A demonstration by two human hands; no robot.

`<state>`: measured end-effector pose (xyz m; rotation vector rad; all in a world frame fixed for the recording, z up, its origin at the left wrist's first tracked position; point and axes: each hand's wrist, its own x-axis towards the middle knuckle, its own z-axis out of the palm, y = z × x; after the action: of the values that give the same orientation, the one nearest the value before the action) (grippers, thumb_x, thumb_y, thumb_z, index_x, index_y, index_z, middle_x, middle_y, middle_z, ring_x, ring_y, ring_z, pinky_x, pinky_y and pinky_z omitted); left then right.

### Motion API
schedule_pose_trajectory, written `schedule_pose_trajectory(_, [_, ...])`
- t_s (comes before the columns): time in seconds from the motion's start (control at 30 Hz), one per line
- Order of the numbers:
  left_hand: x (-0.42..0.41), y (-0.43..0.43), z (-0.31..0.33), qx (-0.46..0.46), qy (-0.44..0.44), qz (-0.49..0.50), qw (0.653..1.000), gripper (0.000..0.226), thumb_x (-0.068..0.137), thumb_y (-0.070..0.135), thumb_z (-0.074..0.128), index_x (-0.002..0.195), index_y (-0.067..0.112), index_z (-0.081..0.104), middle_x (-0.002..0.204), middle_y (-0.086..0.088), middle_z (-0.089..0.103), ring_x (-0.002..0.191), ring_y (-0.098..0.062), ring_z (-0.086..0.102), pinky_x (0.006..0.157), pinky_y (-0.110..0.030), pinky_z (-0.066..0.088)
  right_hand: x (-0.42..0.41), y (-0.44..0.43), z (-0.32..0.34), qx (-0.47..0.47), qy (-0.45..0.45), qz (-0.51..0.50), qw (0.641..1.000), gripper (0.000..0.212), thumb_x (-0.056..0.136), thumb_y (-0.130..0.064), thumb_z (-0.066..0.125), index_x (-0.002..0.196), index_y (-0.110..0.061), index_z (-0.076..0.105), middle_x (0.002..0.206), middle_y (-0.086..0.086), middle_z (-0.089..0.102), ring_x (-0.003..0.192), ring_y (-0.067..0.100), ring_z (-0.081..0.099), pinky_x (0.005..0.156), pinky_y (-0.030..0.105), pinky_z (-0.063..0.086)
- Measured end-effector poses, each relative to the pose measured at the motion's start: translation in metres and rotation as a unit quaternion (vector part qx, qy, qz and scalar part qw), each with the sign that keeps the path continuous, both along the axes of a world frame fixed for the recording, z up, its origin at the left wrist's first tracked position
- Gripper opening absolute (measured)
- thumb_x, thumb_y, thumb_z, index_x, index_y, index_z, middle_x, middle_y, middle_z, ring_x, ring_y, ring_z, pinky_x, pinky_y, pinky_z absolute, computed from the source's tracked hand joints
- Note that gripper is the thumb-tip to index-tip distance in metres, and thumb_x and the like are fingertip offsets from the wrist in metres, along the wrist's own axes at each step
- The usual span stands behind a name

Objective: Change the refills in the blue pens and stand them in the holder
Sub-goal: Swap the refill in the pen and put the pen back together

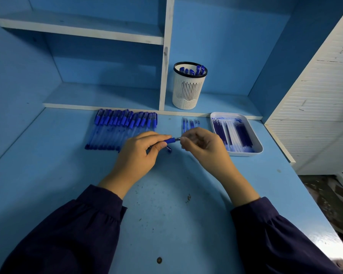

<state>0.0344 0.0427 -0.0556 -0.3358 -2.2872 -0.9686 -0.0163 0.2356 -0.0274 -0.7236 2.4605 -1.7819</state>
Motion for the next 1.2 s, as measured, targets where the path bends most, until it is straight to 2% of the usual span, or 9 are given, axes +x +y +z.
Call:
schedule_pose_trajectory(0.07, [-0.0005, 0.0005, 0.0002, -0.002, 0.000, 0.001, 1.000, 0.023, 0.091, 0.007, 0.067, 0.113, 0.011, 0.073, 0.093, 0.011, 0.067, 0.080, 0.011, 0.056, 0.066, -0.003, 0.037, 0.0001, 0.0002, 0.0006, 0.009, 0.006, -0.001, 1.000, 0.009, 0.091, -0.018, 0.065, 0.090, -0.009, 0.068, 0.076, 0.008, 0.070, 0.075, 0.028, 0.065, 0.074, 0.039, 0.056])
schedule_pose_trajectory(0.23, [-0.0001, 0.0014, -0.0005, 0.004, -0.003, 0.001, 1.000, 0.023, 0.091, 0.007, 0.067, 0.113, 0.012, 0.074, 0.094, 0.011, 0.067, 0.080, 0.011, 0.056, 0.067, -0.003, 0.038, -0.0007, 0.0021, 0.0039, -0.030, -0.018, 0.029, 0.999, 0.010, 0.089, -0.004, 0.066, 0.099, -0.006, 0.067, 0.085, 0.011, 0.070, 0.082, 0.028, 0.066, 0.075, 0.024, 0.053])
schedule_pose_trajectory(0.37, [-0.0001, 0.0016, 0.0002, 0.002, -0.006, 0.000, 1.000, 0.024, 0.092, 0.009, 0.067, 0.114, 0.013, 0.073, 0.096, 0.009, 0.069, 0.082, 0.009, 0.057, 0.068, -0.004, 0.039, -0.0022, 0.0038, 0.0032, -0.002, -0.025, 0.023, 0.999, 0.008, 0.089, -0.017, 0.068, 0.094, -0.010, 0.070, 0.079, 0.007, 0.071, 0.077, 0.024, 0.067, 0.075, 0.035, 0.054])
schedule_pose_trajectory(0.47, [0.0004, 0.0018, 0.0003, -0.001, -0.002, 0.001, 1.000, 0.023, 0.092, 0.008, 0.068, 0.113, 0.012, 0.074, 0.097, 0.012, 0.067, 0.084, 0.010, 0.057, 0.070, -0.003, 0.039, -0.0025, 0.0047, 0.0056, -0.062, -0.085, 0.047, 0.993, 0.014, 0.086, -0.006, 0.070, 0.099, -0.009, 0.069, 0.087, 0.006, 0.071, 0.083, 0.018, 0.067, 0.085, 0.033, 0.054])
schedule_pose_trajectory(0.63, [0.0004, 0.0009, 0.0002, -0.004, -0.004, -0.003, 1.000, 0.024, 0.092, 0.008, 0.067, 0.114, 0.011, 0.073, 0.097, 0.008, 0.069, 0.084, 0.010, 0.056, 0.070, -0.003, 0.039, -0.0020, 0.0047, 0.0059, -0.037, -0.085, 0.046, 0.995, 0.011, 0.087, -0.015, 0.071, 0.096, -0.009, 0.070, 0.082, 0.010, 0.071, 0.078, 0.016, 0.066, 0.083, 0.035, 0.056])
schedule_pose_trajectory(0.77, [0.0007, 0.0012, 0.0000, 0.001, -0.005, -0.002, 1.000, 0.024, 0.092, 0.008, 0.068, 0.114, 0.012, 0.074, 0.098, 0.009, 0.069, 0.084, 0.009, 0.057, 0.070, -0.004, 0.039, -0.0019, 0.0046, 0.0057, -0.063, -0.096, 0.058, 0.992, 0.015, 0.086, -0.004, 0.069, 0.101, -0.007, 0.068, 0.084, 0.008, 0.070, 0.081, 0.018, 0.066, 0.083, 0.030, 0.056])
schedule_pose_trajectory(0.87, [0.0007, 0.0007, 0.0003, 0.000, -0.008, -0.002, 1.000, 0.024, 0.092, 0.009, 0.067, 0.115, 0.012, 0.073, 0.096, 0.008, 0.069, 0.082, 0.008, 0.057, 0.069, -0.004, 0.038, -0.0017, 0.0036, 0.0052, -0.047, -0.094, 0.053, 0.993, 0.010, 0.087, -0.012, 0.069, 0.096, -0.006, 0.069, 0.080, 0.007, 0.071, 0.076, 0.015, 0.066, 0.079, 0.030, 0.056])
schedule_pose_trajectory(0.97, [0.0005, 0.0010, 0.0007, -0.001, -0.006, -0.005, 1.000, 0.024, 0.092, 0.008, 0.067, 0.115, 0.011, 0.073, 0.097, 0.012, 0.066, 0.083, 0.010, 0.056, 0.071, -0.004, 0.039, -0.0023, 0.0032, 0.0039, -0.066, -0.112, 0.050, 0.990, 0.017, 0.085, -0.007, 0.071, 0.102, -0.007, 0.067, 0.084, 0.009, 0.071, 0.079, 0.019, 0.067, 0.081, 0.034, 0.056])
schedule_pose_trajectory(1.2, [0.0002, -0.0003, -0.0002, -0.001, -0.004, -0.002, 1.000, 0.024, 0.092, 0.009, 0.067, 0.115, 0.012, 0.073, 0.098, 0.012, 0.067, 0.084, 0.008, 0.057, 0.071, -0.005, 0.040, -0.0017, 0.0010, 0.0037, -0.077, -0.109, 0.057, 0.989, 0.016, 0.087, -0.010, 0.069, 0.103, -0.009, 0.067, 0.086, 0.012, 0.071, 0.081, 0.020, 0.068, 0.081, 0.031, 0.057])
